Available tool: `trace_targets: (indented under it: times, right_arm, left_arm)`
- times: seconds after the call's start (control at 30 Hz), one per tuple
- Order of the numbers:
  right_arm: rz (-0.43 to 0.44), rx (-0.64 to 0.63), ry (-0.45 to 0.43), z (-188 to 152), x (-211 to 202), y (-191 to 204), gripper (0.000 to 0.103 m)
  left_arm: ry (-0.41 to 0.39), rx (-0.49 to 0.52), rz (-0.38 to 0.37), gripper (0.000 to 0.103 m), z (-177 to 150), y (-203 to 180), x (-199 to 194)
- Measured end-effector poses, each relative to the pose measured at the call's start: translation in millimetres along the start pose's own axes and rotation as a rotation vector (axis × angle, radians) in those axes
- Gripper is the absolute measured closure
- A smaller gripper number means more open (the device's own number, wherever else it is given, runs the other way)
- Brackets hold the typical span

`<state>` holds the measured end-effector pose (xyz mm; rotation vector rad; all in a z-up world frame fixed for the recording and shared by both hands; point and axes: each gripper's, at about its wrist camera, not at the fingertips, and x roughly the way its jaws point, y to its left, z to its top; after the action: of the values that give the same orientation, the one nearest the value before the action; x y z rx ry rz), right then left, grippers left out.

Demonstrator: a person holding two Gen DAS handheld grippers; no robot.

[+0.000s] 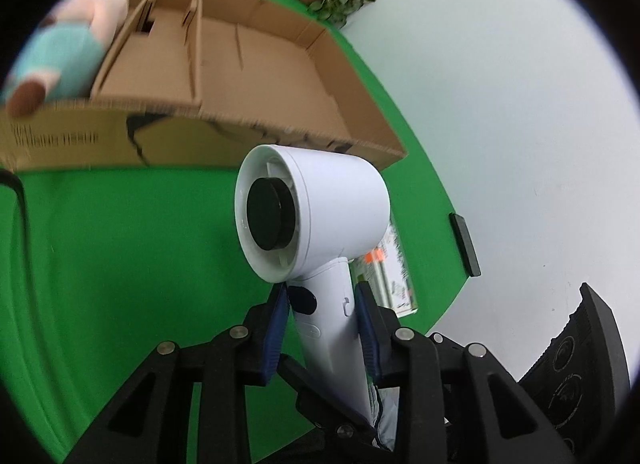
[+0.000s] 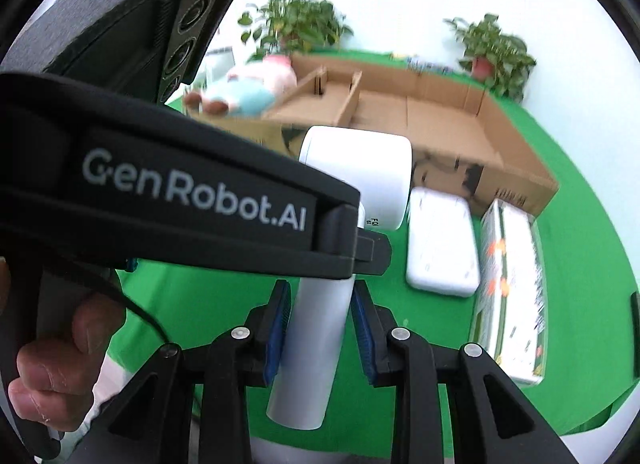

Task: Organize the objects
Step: 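Carry the hair dryer with the left gripper over the large box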

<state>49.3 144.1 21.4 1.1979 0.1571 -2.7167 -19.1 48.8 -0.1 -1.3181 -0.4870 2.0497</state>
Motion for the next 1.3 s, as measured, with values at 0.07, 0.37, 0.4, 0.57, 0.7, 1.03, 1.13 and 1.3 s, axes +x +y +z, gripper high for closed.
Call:
trace_targets:
  times: [0.07,0.37,0.4,0.57,0.7,1.03,1.13,1.3]
  right_arm:
    - [-0.008,-0.001,-0.038,12,-10,-1,0.074]
    - [-0.042,0.013,-0.164,68,-42,-11,0.074]
    - [-0.044,0.015,-0.171,72,-45,-13,0.074]
    - [-0.061,0.024,-0.209,99,-58,-19,0.074]
    - [-0.068,0.031,-0.236,122,-66,-25,0.074]
    - [-0.06,0.028,-0.241,190,-62,-44,0.074]
    - [-0.045,0.029,-0.216,211,-52,-51,0.074]
    - [-0.029,0.027,-0.18,204,-64,-71,0.074]
  left_arm:
    - [-0.025,0.026,0.003,0.072,9,-9,-9]
    - [-0.1,0.106,0.004,0.072,55,-43,-42]
    - [-0.104,0.111,0.002,0.072,59,-46,-44]
    - [-0.124,0.147,-0.001,0.072,81,-52,-53]
    - [-0.134,0.176,0.006,0.072,101,-63,-63]
    - [-0.121,0.181,0.023,0.072,167,-70,-67]
    - [-0.11,0.158,0.025,0.072,187,-66,-65]
    - [-0.095,0.117,0.026,0.072,213,-54,-58]
